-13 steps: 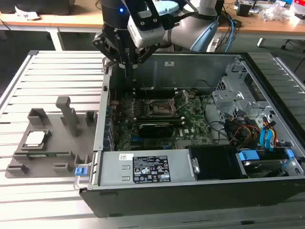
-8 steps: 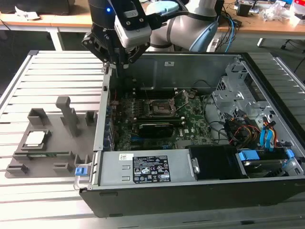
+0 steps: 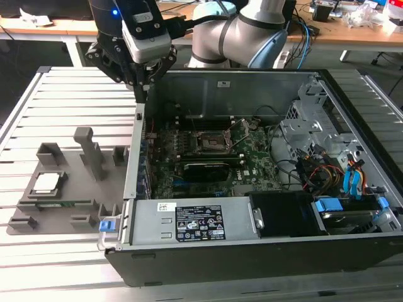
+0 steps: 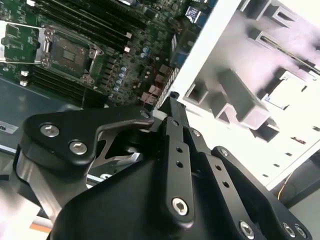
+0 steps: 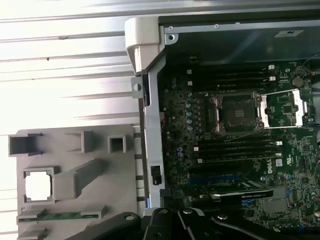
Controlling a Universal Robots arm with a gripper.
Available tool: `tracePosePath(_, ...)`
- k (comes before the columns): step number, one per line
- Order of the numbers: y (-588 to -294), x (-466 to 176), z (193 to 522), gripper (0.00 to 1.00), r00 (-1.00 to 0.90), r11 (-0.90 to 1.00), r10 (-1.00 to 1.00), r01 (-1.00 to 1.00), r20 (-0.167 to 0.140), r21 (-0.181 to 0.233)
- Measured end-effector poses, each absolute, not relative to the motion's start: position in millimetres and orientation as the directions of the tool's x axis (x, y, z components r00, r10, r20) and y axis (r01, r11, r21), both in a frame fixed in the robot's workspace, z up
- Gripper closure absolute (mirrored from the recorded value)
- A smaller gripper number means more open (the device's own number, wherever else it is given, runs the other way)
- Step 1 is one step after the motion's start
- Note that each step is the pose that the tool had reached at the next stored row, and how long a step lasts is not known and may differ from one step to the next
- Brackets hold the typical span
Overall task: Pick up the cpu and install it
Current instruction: 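Reach for the cpu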
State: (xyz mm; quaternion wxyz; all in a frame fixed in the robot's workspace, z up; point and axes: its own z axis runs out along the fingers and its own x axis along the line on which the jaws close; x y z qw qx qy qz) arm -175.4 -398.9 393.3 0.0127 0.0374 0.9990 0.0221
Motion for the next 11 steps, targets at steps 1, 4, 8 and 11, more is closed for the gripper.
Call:
tracePosePath(1,-398.8,-178.8,393.3,0.89,-0.997,0.996,0.075,0.074,-0.024,0.045)
tracePosePath(4,-398.9,-189.3,393.3,0.89,-0.997,0.996,0.075,0.074,-0.024,0.045)
tracePosePath(8,-398.9,-205.5,393.3,0.89,-0.997,0.996,0.075,0.074,-0.024,0.045)
tracePosePath(11,-398.8,-213.1,393.2,0.89,-0.997,0.996,0.075,0.074,-0.024,0.045)
